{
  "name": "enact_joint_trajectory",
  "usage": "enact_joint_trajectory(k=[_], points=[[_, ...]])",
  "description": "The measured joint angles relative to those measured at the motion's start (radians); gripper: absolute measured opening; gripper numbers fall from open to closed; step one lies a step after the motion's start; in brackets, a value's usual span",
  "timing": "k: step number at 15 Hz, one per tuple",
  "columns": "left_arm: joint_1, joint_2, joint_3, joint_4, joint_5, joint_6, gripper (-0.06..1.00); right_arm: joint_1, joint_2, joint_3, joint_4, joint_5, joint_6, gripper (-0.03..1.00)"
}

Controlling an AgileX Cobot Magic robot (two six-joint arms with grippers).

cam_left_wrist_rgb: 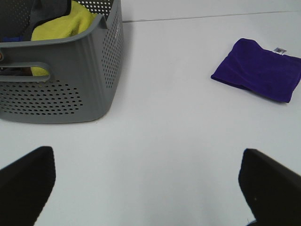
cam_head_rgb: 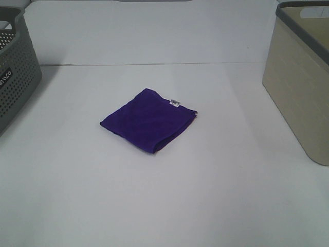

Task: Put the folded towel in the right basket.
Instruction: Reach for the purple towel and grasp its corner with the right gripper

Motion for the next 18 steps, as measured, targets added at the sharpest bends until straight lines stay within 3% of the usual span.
enact_joint_trajectory(k=[2,5,8,12,15,18], points=[[0.0,0.0,0.0,0.0,0.0,0.0,0.99,0.0,0.194,-0.083,0.07,-0.003,0.003,0.97],[0.0,0.0,0.0,0.0,0.0,0.0,0.99,0.003,0.512,-0.168,0.313,-0.068,-0.112,0.97],[0.0,0.0,0.0,0.0,0.0,0.0,0.99,0.098,0.809,-0.322,0.492,-0.14,-0.241,0.97],[0.0,0.0,0.0,0.0,0.0,0.0,0.99,0.205,1.127,-0.577,0.528,-0.145,-0.254,0.97],[0.0,0.0,0.0,0.0,0.0,0.0,0.99,0.206,1.355,-0.75,0.533,-0.098,-0.247,0.97],[0.0,0.0,0.0,0.0,0.0,0.0,0.99,0.206,1.493,-0.824,0.521,-0.095,-0.221,0.97]])
